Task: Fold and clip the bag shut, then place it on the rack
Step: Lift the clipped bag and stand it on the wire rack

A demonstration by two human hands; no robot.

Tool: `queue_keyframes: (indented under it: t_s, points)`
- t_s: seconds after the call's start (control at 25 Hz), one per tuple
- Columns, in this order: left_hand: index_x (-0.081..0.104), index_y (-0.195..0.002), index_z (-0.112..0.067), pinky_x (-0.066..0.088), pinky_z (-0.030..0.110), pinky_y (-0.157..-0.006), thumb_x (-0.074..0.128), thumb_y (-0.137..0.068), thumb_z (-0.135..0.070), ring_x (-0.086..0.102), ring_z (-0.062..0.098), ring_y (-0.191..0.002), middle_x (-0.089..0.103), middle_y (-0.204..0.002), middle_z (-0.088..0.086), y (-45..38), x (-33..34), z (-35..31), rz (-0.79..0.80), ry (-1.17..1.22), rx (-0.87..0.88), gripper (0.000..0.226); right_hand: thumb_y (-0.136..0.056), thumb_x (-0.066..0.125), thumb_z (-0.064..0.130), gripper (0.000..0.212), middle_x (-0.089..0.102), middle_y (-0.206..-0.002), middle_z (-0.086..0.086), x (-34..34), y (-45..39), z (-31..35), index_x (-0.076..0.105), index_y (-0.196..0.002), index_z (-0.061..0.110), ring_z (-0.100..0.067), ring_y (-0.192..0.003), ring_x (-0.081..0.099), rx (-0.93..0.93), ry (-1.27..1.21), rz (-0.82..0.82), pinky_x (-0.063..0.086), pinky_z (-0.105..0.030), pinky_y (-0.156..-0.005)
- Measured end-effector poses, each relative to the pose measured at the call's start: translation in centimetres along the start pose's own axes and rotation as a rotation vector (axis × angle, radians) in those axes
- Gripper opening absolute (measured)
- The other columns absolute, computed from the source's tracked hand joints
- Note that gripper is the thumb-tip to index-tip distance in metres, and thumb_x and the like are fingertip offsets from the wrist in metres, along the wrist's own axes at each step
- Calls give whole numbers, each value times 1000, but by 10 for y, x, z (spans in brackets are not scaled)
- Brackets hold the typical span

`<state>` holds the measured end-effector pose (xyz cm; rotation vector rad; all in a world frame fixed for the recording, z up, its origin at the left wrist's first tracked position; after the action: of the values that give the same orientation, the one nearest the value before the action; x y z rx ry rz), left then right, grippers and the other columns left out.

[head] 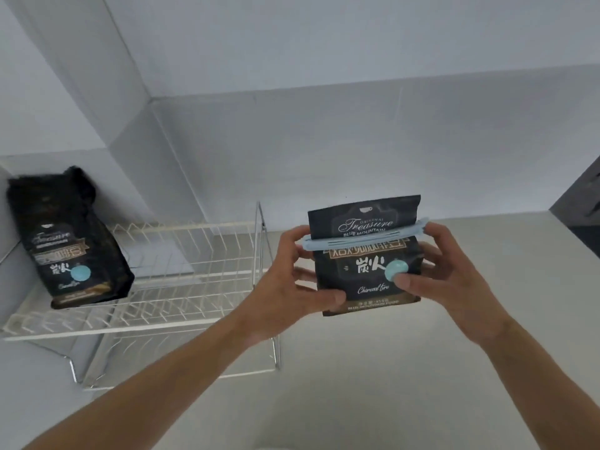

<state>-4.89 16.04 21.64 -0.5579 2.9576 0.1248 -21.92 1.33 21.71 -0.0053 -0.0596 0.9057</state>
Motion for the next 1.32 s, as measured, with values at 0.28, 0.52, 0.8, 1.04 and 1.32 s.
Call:
queue_keyframes:
  t_s: [0.28, 0.52, 0.8, 1.04, 1.32]
  points:
    - [38, -124, -56, 60, 47, -78, 86, -61, -11, 70, 27, -99, 55, -123, 3, 24, -135, -65, -42, -57, 152, 91, -59, 87, 29, 58, 73, -107, -1, 121, -53, 69, 59, -109, 40, -22, -92, 74, -130, 3, 33, 60, -34, -70]
    - [49, -124, -44, 59, 37, -80, 83, -70, -3, 70, 23, -100, 59, -122, 4, 51, -238, -34, -150, -75, 116, 76, -69, 85, 22, 61, 72, -115, -7, 224, -91, 37, 55, -121, 35, -26, -107, 70, -65, -15, 79, 61, -40, -80]
    - [47, -127, -37, 58, 37, -84, 79, -76, -2, 67, 20, -103, 60, -119, 5, 73, -282, 11, -213, -86, 31, 69, -77, 81, 5, 53, 75, -111, -10, 277, -111, -19, 57, -115, 34, -26, -100, 73, 81, -17, 102, 61, -39, -82]
    - [37, -134, -30, 54, 48, -93, 70, -81, 7, 68, 29, -103, 54, -122, 12, 76, -282, 52, -165, -92, -160, 72, -74, 84, 14, 52, 77, -105, 2, 291, -108, -59, 52, -111, 31, -16, -91, 75, 257, 144, 108, 60, -38, -84]
    - [24, -134, -42, 55, 45, -93, 67, -86, 0, 67, 23, -98, 58, -112, 3, 72, -286, 74, -93, -242, -301, 77, -74, 83, 16, 53, 75, -102, 5, 299, -114, -71, 47, -112, 27, -16, -93, 71, 379, 338, 150, 58, -37, -82]
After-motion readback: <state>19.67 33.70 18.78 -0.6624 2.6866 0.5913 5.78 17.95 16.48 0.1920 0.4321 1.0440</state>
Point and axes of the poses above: each hand's wrist, its own y-axis away from the middle knuckle, its own x-axis out of the palm, z = x × y, the point moved 7 cm from there along -y, towards the middle knuckle
